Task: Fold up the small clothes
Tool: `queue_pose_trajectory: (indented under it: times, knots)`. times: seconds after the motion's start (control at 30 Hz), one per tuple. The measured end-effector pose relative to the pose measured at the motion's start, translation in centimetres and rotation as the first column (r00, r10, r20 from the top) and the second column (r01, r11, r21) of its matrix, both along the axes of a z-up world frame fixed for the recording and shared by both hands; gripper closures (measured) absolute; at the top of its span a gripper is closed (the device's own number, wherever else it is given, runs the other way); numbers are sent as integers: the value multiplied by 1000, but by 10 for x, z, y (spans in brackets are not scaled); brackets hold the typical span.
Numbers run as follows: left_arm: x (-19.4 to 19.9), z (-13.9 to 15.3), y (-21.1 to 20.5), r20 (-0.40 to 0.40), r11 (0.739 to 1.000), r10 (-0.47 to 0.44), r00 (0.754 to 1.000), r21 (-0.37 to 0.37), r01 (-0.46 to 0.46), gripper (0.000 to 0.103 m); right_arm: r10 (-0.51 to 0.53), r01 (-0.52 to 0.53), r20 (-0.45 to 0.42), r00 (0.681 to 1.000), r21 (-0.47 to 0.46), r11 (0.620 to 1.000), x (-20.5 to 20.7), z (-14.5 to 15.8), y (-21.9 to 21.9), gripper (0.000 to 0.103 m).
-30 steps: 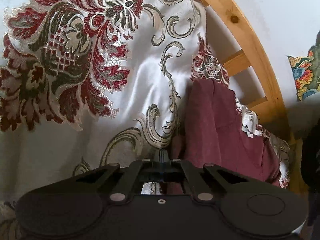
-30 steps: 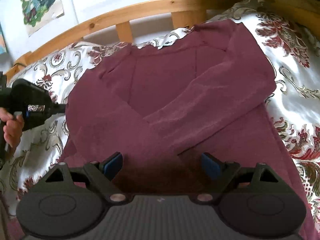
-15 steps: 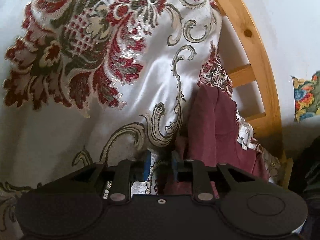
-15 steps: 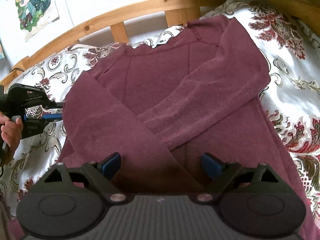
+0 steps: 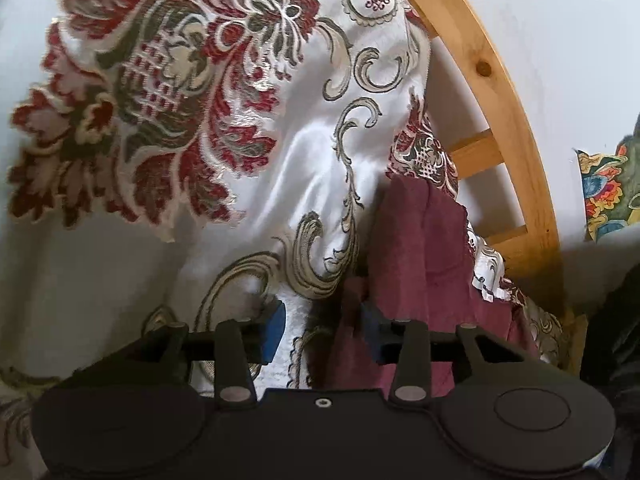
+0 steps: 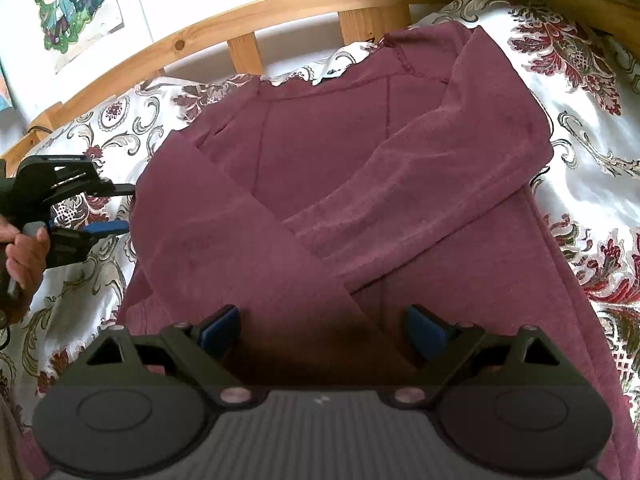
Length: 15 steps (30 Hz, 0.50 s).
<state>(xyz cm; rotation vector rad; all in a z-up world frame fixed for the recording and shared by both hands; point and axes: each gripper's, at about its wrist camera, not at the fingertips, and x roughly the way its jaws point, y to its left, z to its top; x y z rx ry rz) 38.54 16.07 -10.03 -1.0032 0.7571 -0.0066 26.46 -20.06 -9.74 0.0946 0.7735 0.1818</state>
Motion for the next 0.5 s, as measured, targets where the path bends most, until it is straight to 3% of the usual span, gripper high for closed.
queue_pose_trajectory:
  times: [0.07,0.13,0.17,0.33,0.5]
  knots:
    - [2,-2,1,17,1000,0,1000,-21,0,66,-3,3,1,1000,2,1000,0,0,-1,9]
    - [4,-4,1,30,999,-17,999,-45,18,96,-3,3,0,1000,1,1000,0,0,-1,9]
    - [4,-4,0,33,999,-23,999,-45,25,101,-2,2,0,1000,0,1000,0,0,-1,9]
    - [-5,9,-3,80,998,22,997,49,-26,103,4,-4,6,1000,-6,1000,0,0,-2,9]
    - [-17,9,5,46,990,116,992,80,-120,103,-1,1,7,1000,-10,1000,-1,1,-4,9]
